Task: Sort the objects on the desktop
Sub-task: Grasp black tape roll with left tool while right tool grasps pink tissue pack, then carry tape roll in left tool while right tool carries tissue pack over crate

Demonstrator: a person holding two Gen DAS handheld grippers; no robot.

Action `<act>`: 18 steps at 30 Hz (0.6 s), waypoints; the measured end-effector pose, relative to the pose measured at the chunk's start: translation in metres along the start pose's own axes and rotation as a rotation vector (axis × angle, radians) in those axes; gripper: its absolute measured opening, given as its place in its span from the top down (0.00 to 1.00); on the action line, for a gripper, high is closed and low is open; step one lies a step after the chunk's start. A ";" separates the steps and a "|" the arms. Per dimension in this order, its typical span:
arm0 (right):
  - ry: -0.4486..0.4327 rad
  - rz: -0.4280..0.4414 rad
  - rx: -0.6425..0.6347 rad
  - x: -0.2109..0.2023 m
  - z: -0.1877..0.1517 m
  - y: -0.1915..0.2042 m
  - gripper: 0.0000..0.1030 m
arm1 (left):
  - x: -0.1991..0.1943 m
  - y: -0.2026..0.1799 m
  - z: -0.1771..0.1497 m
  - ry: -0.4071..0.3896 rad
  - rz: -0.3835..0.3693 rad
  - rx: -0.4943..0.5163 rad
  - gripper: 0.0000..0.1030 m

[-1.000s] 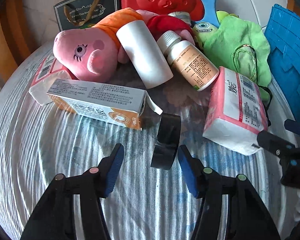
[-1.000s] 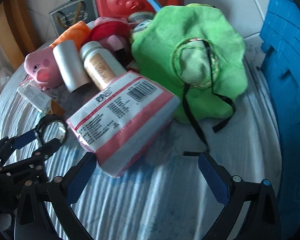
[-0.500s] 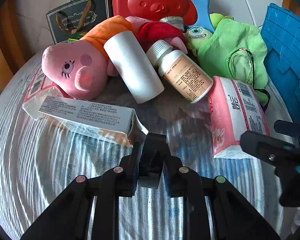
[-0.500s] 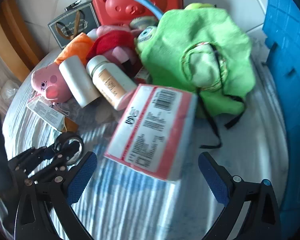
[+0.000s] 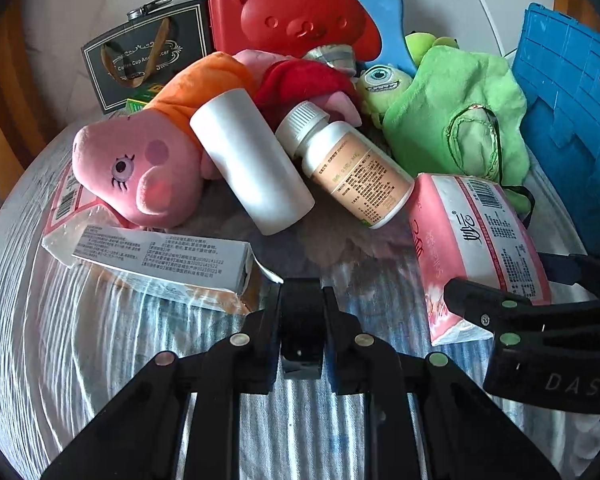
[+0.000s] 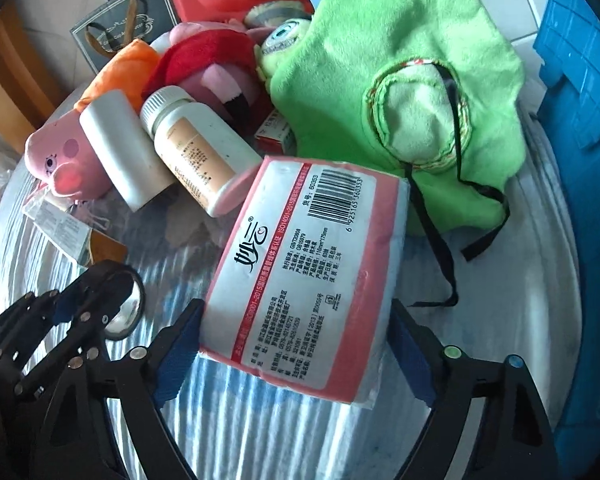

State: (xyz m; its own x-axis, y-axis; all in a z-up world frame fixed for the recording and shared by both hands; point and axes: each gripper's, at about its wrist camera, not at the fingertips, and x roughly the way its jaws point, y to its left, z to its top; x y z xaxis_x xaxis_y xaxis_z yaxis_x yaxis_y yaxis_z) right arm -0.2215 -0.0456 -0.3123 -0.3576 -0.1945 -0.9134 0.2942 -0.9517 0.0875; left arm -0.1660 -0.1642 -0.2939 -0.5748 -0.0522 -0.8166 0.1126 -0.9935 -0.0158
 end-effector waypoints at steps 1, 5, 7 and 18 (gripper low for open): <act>-0.013 0.013 0.003 -0.008 -0.003 -0.002 0.16 | -0.004 -0.001 0.001 -0.010 0.000 0.002 0.83; -0.097 0.031 -0.014 -0.044 -0.012 -0.005 0.17 | -0.033 -0.002 0.008 -0.080 -0.009 0.002 0.83; -0.149 0.040 -0.021 -0.065 -0.013 -0.007 0.17 | -0.051 -0.004 0.012 -0.126 -0.005 0.007 0.83; -0.484 0.021 -0.059 -0.192 -0.016 -0.012 0.17 | -0.166 -0.036 0.039 -0.370 -0.014 0.042 0.83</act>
State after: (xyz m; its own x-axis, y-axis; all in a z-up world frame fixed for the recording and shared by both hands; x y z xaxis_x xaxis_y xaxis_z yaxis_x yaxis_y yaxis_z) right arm -0.1417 0.0075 -0.1441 -0.7182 -0.3147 -0.6205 0.3504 -0.9341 0.0683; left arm -0.1065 -0.1237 -0.1351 -0.8309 -0.0639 -0.5528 0.0736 -0.9973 0.0047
